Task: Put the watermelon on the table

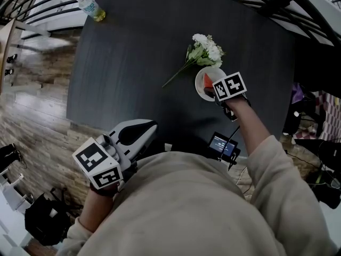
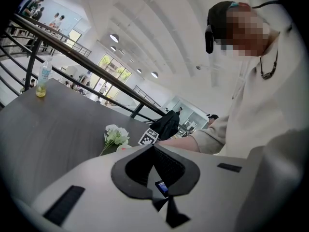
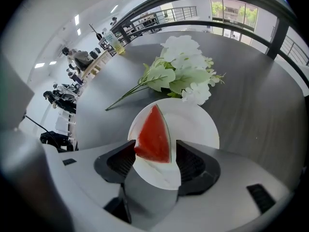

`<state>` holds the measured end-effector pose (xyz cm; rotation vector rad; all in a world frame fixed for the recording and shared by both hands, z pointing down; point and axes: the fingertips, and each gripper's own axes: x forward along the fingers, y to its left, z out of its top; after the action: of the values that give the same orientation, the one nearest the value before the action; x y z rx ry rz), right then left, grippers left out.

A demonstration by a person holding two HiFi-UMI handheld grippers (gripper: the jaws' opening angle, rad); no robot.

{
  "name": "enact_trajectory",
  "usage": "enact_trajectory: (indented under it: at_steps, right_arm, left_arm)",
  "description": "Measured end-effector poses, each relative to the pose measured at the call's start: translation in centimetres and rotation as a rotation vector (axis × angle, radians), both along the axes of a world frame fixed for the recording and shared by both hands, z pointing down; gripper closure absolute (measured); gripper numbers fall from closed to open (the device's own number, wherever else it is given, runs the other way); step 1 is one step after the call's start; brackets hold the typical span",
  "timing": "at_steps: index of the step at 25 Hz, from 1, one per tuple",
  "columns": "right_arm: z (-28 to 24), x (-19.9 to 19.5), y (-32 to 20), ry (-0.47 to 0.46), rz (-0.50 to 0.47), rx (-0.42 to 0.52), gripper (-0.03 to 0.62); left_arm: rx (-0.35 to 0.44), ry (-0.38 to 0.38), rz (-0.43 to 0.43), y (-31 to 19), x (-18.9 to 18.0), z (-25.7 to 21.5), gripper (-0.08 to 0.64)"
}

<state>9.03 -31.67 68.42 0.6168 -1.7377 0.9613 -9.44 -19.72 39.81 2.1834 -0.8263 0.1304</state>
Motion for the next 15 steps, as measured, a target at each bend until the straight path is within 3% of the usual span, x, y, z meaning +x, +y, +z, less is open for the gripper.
enact_trajectory:
  at_steps: [8, 15]
  right_arm:
    - [-3.5, 0.8, 1.0, -0.030, 0.045, 0.027, 0.341]
    - [-11.2, -0.2, 3.1, -0.185, 0.058, 0.130, 0.344]
  left_arm:
    - [0.042, 0.001, 0.070, 0.6, 0.9, -1.3, 0.553]
    - [0.132, -0.001, 0.171, 0.3, 2.2, -3.1, 0.552]
